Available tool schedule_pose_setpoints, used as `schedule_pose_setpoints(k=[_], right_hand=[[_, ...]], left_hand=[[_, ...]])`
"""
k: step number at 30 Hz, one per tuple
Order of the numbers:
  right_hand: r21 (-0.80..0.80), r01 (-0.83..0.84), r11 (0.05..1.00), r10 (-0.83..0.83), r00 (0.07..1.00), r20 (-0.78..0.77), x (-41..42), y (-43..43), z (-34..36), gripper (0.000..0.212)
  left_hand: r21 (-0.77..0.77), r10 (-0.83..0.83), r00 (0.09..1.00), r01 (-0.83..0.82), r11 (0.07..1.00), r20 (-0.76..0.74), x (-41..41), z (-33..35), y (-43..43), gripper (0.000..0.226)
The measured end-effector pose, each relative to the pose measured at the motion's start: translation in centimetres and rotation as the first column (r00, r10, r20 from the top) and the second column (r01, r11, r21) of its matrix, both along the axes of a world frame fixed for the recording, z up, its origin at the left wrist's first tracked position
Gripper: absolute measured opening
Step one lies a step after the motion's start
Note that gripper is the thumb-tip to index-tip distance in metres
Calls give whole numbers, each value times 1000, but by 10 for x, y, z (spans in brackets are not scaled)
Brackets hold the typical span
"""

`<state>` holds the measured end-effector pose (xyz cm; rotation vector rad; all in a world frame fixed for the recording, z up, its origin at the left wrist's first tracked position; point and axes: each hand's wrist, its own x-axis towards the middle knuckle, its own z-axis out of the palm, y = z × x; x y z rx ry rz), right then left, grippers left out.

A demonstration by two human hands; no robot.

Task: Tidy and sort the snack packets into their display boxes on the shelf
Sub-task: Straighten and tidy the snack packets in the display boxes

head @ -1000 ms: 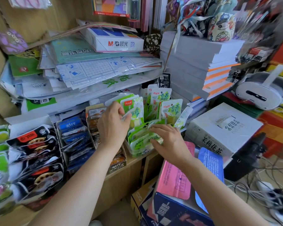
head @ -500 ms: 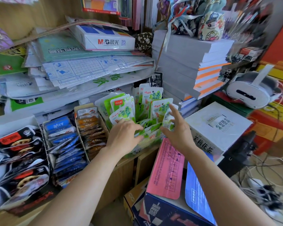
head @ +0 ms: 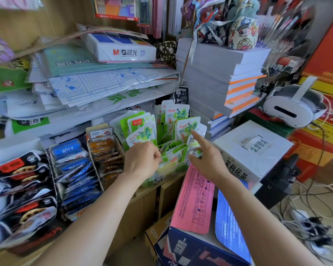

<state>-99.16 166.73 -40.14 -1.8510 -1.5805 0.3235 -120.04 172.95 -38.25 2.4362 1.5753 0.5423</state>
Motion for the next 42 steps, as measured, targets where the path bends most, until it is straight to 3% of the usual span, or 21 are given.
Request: schedule_pose_setpoints(k=[6, 13, 15, 18, 20, 28, 32, 34, 37, 40, 42], right_hand=[[21, 28, 999, -28, 999, -25, -4, 4, -2, 76], [41, 205, 978, -201, 975, -95, -12, 12, 0, 74], [64, 192, 979, -180, 970, -161, -18, 13, 5, 74], [0, 25, 1000, -24, 956, -293, -28, 10, 10, 79], [-37, -49, 998, 38, 969, -243, -31, 9, 11, 78], [-42, -40, 998, 27, 963, -269, -20, 4, 14, 35], [24, -48, 999, 53, 953, -298, -19, -5, 15, 50], [4, -84, 996, 83, 971, -223, -22, -6, 16, 59], [-21, -103, 994, 103, 994, 21, -27, -4, 9, 46], [-31, -91, 995, 92, 995, 34, -28, -4, 3, 38], [-30, -81, 996, 82, 996, 34, -28, -4, 1, 39]], left_hand=[[-46, 80, 978, -73, 996, 191, -14, 2, -5, 14], [-68, 137, 896, -119, 991, 422, -28, -3, -18, 18], [-60, 131, 897, -117, 991, 422, -30, -6, -21, 19], [-83, 76, 928, -48, 995, 365, -33, -9, -23, 14], [-131, 5, 953, 36, 991, 303, -36, -8, -23, 15], [-201, -187, 964, 224, 954, 190, -35, 3, -19, 10], [-223, -218, 967, 244, 944, 134, -29, -1, -18, 3], [-242, -236, 963, 261, 934, 130, -29, -1, -16, 8], [-282, -227, 954, 277, 918, 197, -32, 0, -13, 7], [-101, -123, 962, 151, 983, 244, -32, 6, -7, 4], [36, -71, 974, 64, 997, 214, -28, 7, 1, 18]])
